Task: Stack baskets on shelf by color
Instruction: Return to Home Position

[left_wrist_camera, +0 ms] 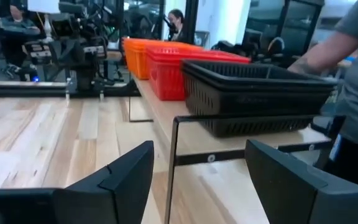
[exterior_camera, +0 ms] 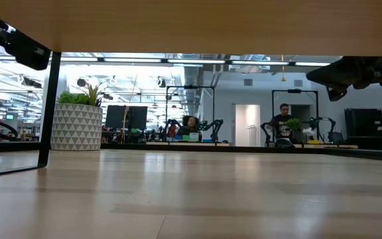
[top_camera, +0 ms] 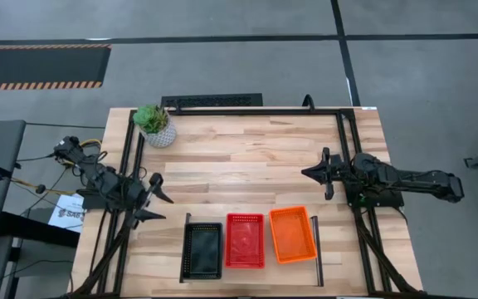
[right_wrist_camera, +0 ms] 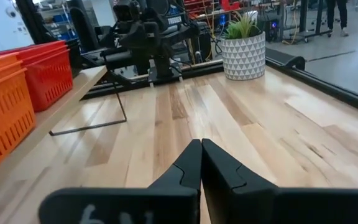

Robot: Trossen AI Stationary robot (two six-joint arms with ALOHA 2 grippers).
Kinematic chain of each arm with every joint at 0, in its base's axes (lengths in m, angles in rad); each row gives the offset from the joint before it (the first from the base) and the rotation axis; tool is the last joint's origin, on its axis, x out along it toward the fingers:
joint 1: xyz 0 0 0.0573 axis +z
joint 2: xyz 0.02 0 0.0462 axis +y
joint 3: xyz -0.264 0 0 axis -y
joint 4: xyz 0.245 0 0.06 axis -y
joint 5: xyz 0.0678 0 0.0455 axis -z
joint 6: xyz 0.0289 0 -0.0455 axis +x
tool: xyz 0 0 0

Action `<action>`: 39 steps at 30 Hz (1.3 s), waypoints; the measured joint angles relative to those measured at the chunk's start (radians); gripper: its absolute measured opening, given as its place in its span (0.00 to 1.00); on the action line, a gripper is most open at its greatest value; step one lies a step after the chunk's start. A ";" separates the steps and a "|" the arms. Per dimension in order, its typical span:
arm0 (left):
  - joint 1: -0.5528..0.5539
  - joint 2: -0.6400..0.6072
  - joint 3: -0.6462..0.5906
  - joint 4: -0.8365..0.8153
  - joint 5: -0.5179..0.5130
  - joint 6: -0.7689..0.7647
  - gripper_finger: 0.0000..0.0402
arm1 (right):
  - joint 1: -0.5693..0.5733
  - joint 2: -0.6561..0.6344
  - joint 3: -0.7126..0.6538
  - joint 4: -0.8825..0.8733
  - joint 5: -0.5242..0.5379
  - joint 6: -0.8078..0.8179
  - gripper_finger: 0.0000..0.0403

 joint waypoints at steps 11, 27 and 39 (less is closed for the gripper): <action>0.000 0.000 -0.030 0.084 0.088 0.062 0.60 | 0.000 0.000 0.000 0.003 0.002 0.004 0.08; 0.000 0.000 -0.030 0.084 0.088 -0.098 0.60 | 0.000 0.000 0.000 0.007 0.002 0.004 0.08; 0.000 0.000 -0.030 0.084 0.088 -0.097 0.60 | 0.000 0.000 0.000 0.009 0.003 0.004 0.08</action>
